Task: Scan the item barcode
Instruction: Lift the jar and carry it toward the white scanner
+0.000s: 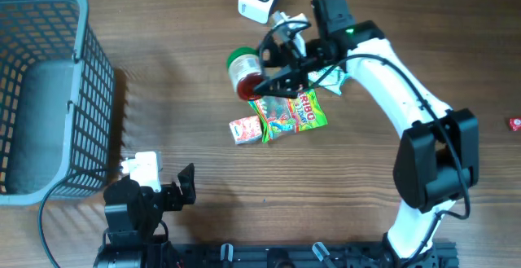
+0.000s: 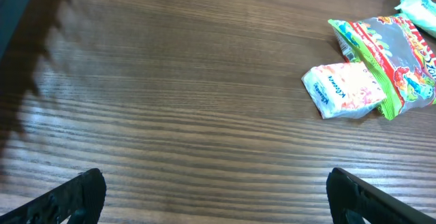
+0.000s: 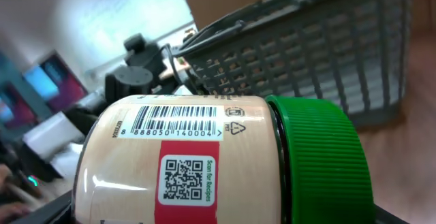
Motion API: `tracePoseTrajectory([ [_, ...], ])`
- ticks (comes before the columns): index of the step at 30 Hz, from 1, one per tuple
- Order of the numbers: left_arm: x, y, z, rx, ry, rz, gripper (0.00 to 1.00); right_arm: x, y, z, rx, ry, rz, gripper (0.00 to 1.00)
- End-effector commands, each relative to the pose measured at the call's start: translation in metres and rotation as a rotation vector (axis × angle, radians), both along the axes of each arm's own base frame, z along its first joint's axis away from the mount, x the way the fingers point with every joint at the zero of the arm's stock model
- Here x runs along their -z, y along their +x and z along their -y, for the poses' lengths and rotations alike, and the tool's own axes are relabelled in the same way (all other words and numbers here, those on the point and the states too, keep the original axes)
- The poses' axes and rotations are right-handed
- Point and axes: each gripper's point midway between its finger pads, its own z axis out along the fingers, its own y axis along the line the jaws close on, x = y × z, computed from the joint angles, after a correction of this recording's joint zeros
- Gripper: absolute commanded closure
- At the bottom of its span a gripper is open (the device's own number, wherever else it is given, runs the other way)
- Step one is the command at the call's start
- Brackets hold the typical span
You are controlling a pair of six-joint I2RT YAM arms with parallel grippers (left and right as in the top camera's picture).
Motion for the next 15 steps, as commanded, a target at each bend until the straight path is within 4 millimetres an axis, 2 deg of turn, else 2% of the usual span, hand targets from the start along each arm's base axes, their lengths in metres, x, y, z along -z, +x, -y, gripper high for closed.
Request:
tracePoseTrajectory([
  [1,-0.001,0.000,0.001,-0.003,-0.014,0.002,0.00,-0.024,-0.009,-0.015,-0.083,0.110,0.124,0.18],
  [6,-0.001,0.000,0.001,-0.003,-0.014,0.002,0.00,-0.048,-0.005,-0.034,-0.133,0.175,0.306,0.18],
  [11,-0.001,0.000,0.001,-0.003,-0.014,0.002,0.00,-0.068,-0.002,-0.037,-0.142,0.209,0.418,0.18],
  [15,-0.001,0.000,0.001,-0.003,-0.014,0.002,0.00,-0.073,-0.001,-0.037,-0.143,0.208,0.425,0.16],
])
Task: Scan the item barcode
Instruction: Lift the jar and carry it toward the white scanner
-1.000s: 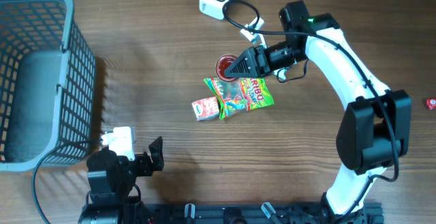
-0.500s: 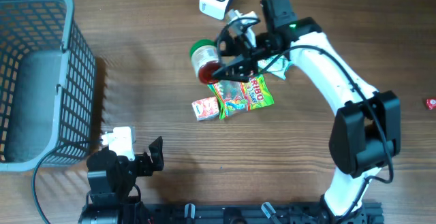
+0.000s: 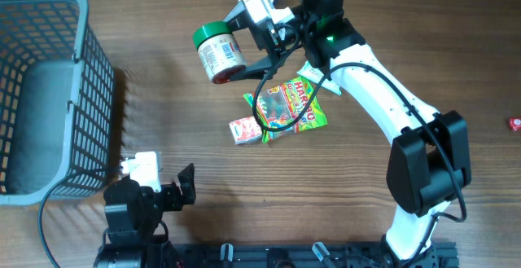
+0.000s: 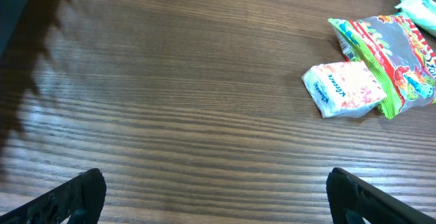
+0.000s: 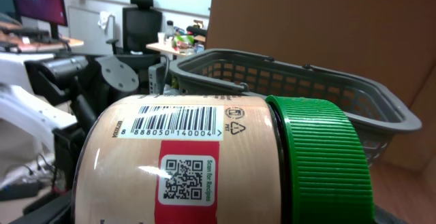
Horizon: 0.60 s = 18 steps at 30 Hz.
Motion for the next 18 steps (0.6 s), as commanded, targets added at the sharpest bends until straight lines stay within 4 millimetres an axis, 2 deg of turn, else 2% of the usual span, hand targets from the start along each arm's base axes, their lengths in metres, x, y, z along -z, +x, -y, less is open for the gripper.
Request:
tracePoseTrajectory([
  [1,-0.001,0.000,0.001,-0.003,-0.014,0.005,0.00,-0.007,-0.010,0.004,-0.066,-0.024,-0.051,0.16],
  [5,-0.001,0.000,0.001,-0.003,-0.014,0.005,0.00,-0.006,-0.004,0.002,-0.030,-0.028,-0.062,0.16],
  [7,-0.001,0.000,0.001,-0.003,-0.014,0.005,0.00,0.005,0.019,-0.007,0.119,-0.073,-0.143,0.14],
  [12,-0.001,0.000,0.001,-0.003,-0.014,0.005,0.00,0.060,0.067,-0.009,0.471,-0.274,-0.288,0.16],
  [13,-0.001,0.000,0.001,-0.003,-0.014,0.005,0.00,0.080,0.080,-0.003,0.580,-0.354,-0.331,0.19],
  [15,-0.001,0.000,0.001,-0.003,-0.014,0.005,0.00,0.098,0.083,0.004,0.647,-0.434,-0.385,0.27],
  [18,-0.001,0.000,0.001,-0.003,-0.014,0.005,0.00,0.096,0.071,0.001,0.592,-0.445,-0.533,0.31],
])
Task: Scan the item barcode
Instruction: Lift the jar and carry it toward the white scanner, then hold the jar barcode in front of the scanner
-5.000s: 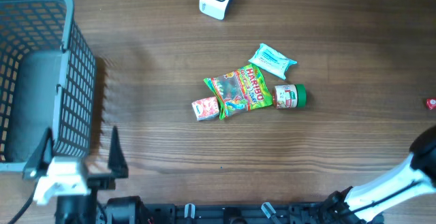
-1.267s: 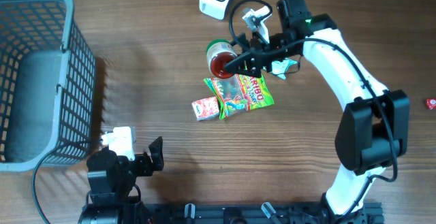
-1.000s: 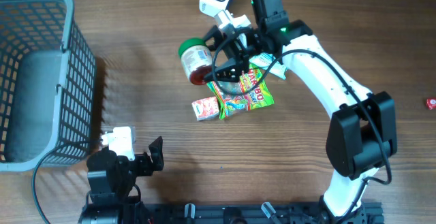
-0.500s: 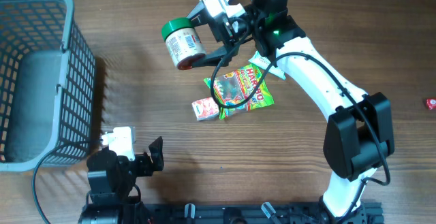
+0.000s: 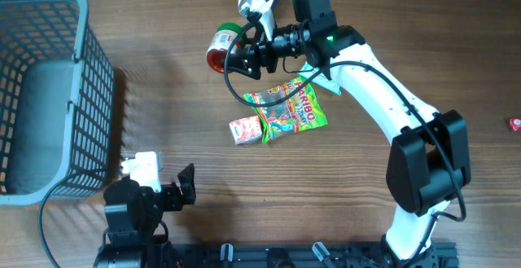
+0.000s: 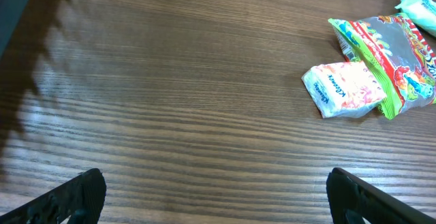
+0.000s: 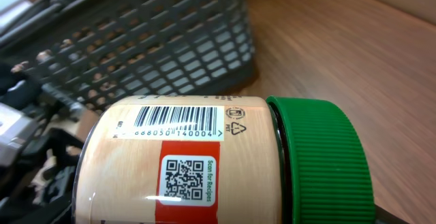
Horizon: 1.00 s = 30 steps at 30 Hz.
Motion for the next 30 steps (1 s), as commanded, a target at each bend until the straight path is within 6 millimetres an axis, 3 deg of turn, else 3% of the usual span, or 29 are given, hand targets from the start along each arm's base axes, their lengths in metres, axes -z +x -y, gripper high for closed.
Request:
tracePoseTrajectory([
  [1,-0.001,0.000,0.001,-0.003,-0.014,0.004,0.00,-0.012,-0.006,-0.003,0.006,0.043,-0.121,0.32],
  [7,-0.001,0.000,0.001,-0.003,-0.014,0.004,0.00,-0.023,-0.008,-0.007,0.088,0.106,-0.477,0.33],
  [10,-0.001,0.000,0.001,-0.003,-0.014,0.004,0.00,-0.027,0.001,-0.012,0.163,0.157,-0.699,0.32],
  [13,-0.001,0.000,0.001,-0.003,-0.014,0.004,0.00,-0.034,0.013,-0.023,0.122,0.248,-0.795,0.33],
  [16,-0.001,0.000,0.001,-0.003,-0.014,0.004,0.00,-0.027,0.033,-0.028,0.102,0.334,-0.893,0.33],
  [20,-0.001,0.000,0.001,-0.003,-0.014,0.004,0.00,-0.018,0.074,-0.006,0.147,0.507,-1.006,0.32],
  [23,-0.001,0.000,0.001,-0.003,-0.014,0.004,0.00,0.010,0.103,0.013,0.274,0.549,-1.153,0.26],
  [30,-0.001,0.000,0.001,-0.003,-0.014,0.005,0.00,0.025,0.132,0.025,0.418,0.646,-1.273,0.27],
])
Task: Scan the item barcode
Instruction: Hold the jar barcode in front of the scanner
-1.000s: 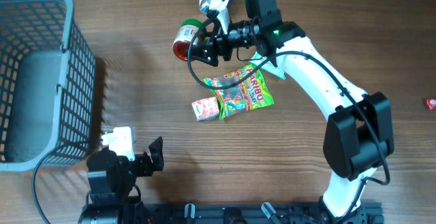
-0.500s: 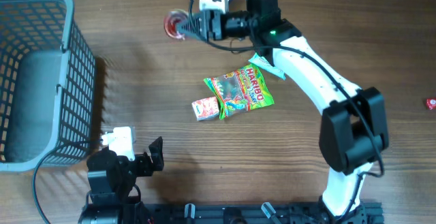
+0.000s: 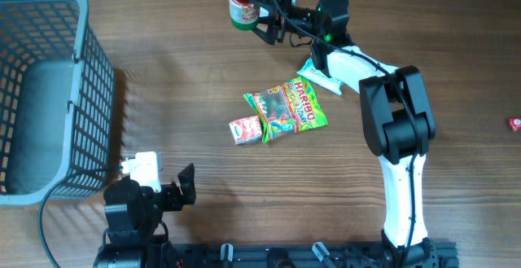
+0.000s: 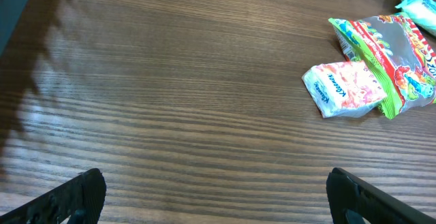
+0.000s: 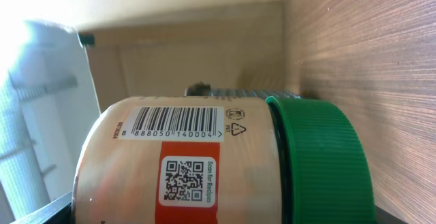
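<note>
A jar [image 3: 242,6] with a green lid [image 5: 320,163], a pale label and a red band lies sideways in my right gripper [image 3: 265,14], which is shut on it at the table's far edge. Its barcode [image 5: 176,122] faces the right wrist camera, above a QR code. The white scanner shows only as slivers behind the jar and gripper. In the right wrist view a white body [image 5: 37,122] stands close on the jar's left. My left gripper [image 4: 214,197] rests open over bare wood at the near left, holding nothing.
A colourful gummy bag [image 3: 286,109], a small white-and-red pack [image 3: 246,129] and a teal-white pack [image 3: 320,76] lie mid-table. A grey mesh basket [image 3: 49,24] fills the far left. A small red object [image 3: 514,123] sits at the right edge.
My right gripper has moved the jar from left of the scanner up to the table's far edge, right by the scanner. The arm now reaches further back. The left arm is unchanged.
At first the right gripper held the jar just above the snack packs. Then the jar was lifted and further left, barcode up. Then it was nearer the scanner, and now it is at the far edge beside it. The left gripper stayed open throughout.
</note>
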Motion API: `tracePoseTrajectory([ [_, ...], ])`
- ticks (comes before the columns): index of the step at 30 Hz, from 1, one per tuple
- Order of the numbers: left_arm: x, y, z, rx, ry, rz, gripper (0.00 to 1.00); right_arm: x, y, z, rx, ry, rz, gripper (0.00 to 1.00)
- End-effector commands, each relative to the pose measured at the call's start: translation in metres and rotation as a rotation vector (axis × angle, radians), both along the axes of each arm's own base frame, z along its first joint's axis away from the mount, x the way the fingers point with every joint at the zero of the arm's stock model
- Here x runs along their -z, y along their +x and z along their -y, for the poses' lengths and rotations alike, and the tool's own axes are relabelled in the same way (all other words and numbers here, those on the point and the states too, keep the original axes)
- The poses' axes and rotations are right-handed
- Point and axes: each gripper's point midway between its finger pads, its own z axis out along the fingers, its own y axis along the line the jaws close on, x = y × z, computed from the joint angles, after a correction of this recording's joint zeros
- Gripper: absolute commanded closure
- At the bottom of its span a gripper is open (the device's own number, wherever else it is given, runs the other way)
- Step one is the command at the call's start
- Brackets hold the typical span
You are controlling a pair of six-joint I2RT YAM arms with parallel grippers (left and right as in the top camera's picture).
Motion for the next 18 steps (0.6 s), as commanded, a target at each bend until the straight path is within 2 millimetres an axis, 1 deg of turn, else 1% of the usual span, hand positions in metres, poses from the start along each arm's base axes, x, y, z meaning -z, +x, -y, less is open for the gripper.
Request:
tracePoseTrajectory([
  [1,-0.001,0.000,0.001,-0.003,-0.014,0.006,0.00,0.000,0.018,-0.002,0.099,0.047,-0.134,0.28],
  [2,-0.001,0.000,0.001,-0.003,-0.014,0.006,0.00,0.003,0.023,0.000,0.132,0.056,-0.181,0.30],
  [5,-0.001,0.000,0.001,-0.003,-0.014,0.006,0.00,0.007,0.040,0.008,0.234,0.077,-0.221,0.30],
  [8,-0.001,0.000,0.001,-0.003,-0.014,0.006,0.00,0.012,0.056,0.017,0.339,0.087,-0.231,0.30],
  [10,-0.001,0.000,0.001,-0.003,-0.014,0.006,0.00,0.014,0.062,0.020,0.375,0.084,-0.224,0.30],
  [12,-0.001,0.000,0.001,-0.003,-0.014,0.006,0.00,0.014,0.070,0.015,0.382,0.082,-0.198,0.30],
  [13,-0.001,0.000,0.001,-0.003,-0.014,0.006,0.00,0.015,0.079,0.011,0.377,0.093,-0.181,0.30],
  [14,-0.001,0.000,0.001,-0.003,-0.014,0.006,0.00,0.015,0.084,0.008,0.370,0.102,-0.175,0.30],
  [18,-0.001,0.000,0.001,-0.003,-0.014,0.006,0.00,0.024,0.102,-0.011,0.317,0.156,-0.196,0.32],
])
